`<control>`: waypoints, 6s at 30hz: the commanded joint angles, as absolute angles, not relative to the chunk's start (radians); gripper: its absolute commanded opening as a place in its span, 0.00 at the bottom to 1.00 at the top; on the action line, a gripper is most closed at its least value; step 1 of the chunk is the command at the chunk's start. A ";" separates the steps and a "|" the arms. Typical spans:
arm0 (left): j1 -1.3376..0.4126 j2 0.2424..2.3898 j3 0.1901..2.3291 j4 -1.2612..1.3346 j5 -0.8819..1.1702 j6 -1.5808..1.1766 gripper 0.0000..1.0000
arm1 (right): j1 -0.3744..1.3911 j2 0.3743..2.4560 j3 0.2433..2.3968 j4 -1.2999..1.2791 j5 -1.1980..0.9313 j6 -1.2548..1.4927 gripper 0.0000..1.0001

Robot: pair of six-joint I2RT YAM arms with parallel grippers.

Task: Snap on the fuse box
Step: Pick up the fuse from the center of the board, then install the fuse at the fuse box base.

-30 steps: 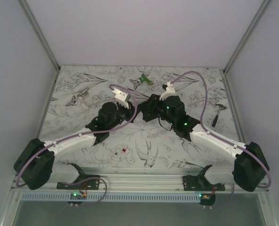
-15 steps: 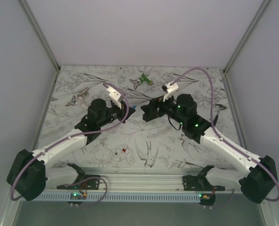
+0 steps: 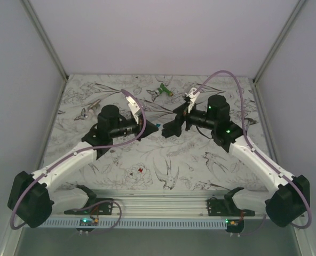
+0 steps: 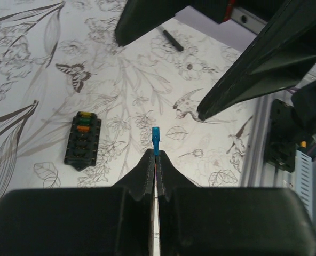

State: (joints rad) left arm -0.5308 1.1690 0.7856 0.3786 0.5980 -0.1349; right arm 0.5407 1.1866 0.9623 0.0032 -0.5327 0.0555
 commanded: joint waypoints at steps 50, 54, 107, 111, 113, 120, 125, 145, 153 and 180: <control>-0.571 1.168 0.887 0.276 0.880 -0.039 0.00 | 0.526 1.335 1.196 -0.361 -1.120 -0.263 0.00; -0.571 1.179 0.874 0.276 0.797 -0.034 0.24 | 0.523 1.329 1.183 -0.358 -0.985 -0.236 0.00; -0.613 2.008 1.271 0.124 0.404 0.127 0.43 | 0.488 1.178 0.923 -0.209 -0.071 0.148 0.00; -0.614 1.957 1.210 0.120 0.406 0.112 0.38 | 0.488 1.177 0.916 -0.209 -0.093 0.158 0.00; -0.618 1.925 1.171 0.119 0.407 0.101 0.38 | 0.488 1.176 0.912 -0.210 -0.106 0.165 0.00; -0.656 1.784 1.014 0.118 0.375 0.022 0.39 | 0.511 1.182 0.876 -0.203 -0.132 0.196 0.00; -0.703 1.720 0.924 0.120 0.315 -0.048 0.41 | 0.561 1.194 0.843 -0.179 -0.128 0.220 0.00; -0.704 1.481 0.769 0.120 0.186 -0.355 0.74 | 0.756 1.300 0.814 -0.167 -0.071 0.258 0.00; -0.630 1.416 0.682 0.121 0.256 -0.615 0.66 | 0.841 1.362 0.828 -0.164 -0.009 0.287 0.00; -0.583 1.582 0.756 0.120 0.326 -0.726 0.31 | 0.884 1.526 0.904 -0.104 0.030 0.276 0.00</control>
State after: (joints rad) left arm -0.5930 1.5669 0.7326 0.1318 0.3099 -0.7181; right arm 0.8749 1.5070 0.8593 -0.1188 0.0032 0.2768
